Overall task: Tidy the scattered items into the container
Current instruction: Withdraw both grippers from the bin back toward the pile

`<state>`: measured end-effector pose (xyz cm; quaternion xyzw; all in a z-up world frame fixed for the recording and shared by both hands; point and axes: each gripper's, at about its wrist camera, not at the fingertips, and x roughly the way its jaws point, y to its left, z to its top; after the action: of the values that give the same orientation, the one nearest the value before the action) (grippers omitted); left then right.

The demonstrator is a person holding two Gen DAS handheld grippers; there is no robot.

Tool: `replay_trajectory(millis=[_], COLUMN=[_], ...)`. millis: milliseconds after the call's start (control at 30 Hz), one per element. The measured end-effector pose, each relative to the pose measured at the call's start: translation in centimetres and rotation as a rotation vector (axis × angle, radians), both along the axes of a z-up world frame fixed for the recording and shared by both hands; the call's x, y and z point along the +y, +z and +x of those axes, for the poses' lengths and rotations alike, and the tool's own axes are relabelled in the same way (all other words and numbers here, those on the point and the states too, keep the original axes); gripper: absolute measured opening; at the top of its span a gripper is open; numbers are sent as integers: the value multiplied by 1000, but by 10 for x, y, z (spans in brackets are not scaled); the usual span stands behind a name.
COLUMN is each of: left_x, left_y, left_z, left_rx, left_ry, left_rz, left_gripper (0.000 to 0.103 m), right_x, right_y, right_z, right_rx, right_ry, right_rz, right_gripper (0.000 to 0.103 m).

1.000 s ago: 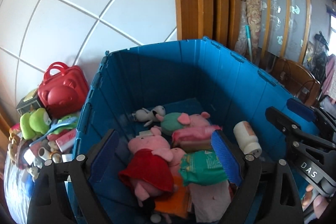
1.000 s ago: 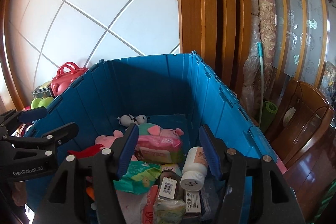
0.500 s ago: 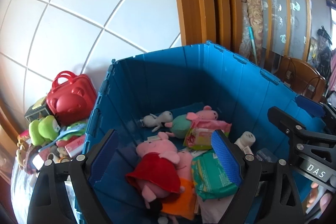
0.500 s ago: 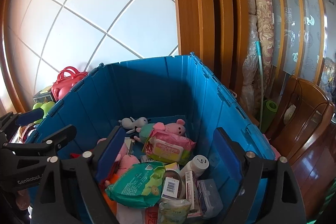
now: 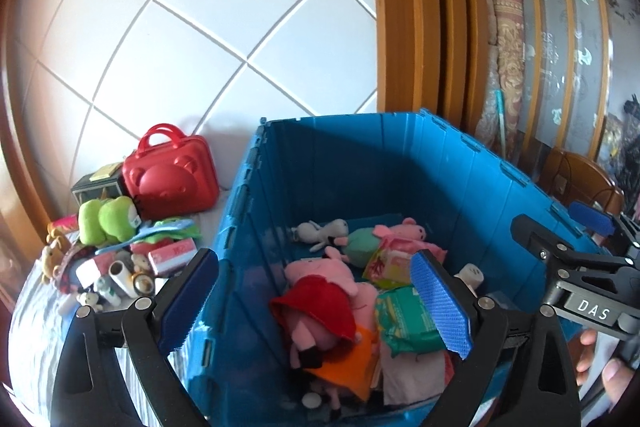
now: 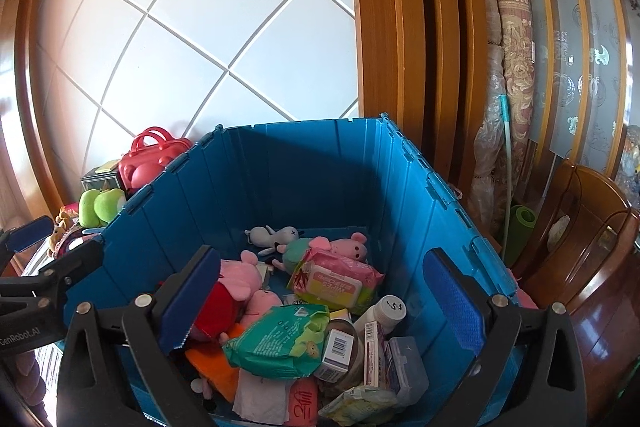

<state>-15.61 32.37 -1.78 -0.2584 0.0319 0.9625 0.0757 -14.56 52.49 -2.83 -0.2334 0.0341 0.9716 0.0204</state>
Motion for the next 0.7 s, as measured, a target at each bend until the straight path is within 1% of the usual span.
replay_trajectory(millis=[167, 333, 500, 600, 700], left_x=[-52, -119, -197, -251, -306], left_y=[-4, -13, -28, -41, -53], left_z=[17, 29, 35, 36, 37], left_rx=[-3, -16, -39, -59, -80], left_ry=[128, 251, 348, 381, 413], left_rz=[29, 44, 58, 40, 19], left_gripper=[99, 100, 101, 101, 101], right_x=[-29, -77, -145, -196, -252], right_y=[-1, -1, 6, 9, 8], right_z=[-1, -9, -10, -7, -5], right_rx=[16, 9, 35, 65, 71], right_ry=[72, 133, 199, 229, 266], right_rz=[-19, -19, -1, -5, -6], right_gripper=[103, 103, 103, 103, 103])
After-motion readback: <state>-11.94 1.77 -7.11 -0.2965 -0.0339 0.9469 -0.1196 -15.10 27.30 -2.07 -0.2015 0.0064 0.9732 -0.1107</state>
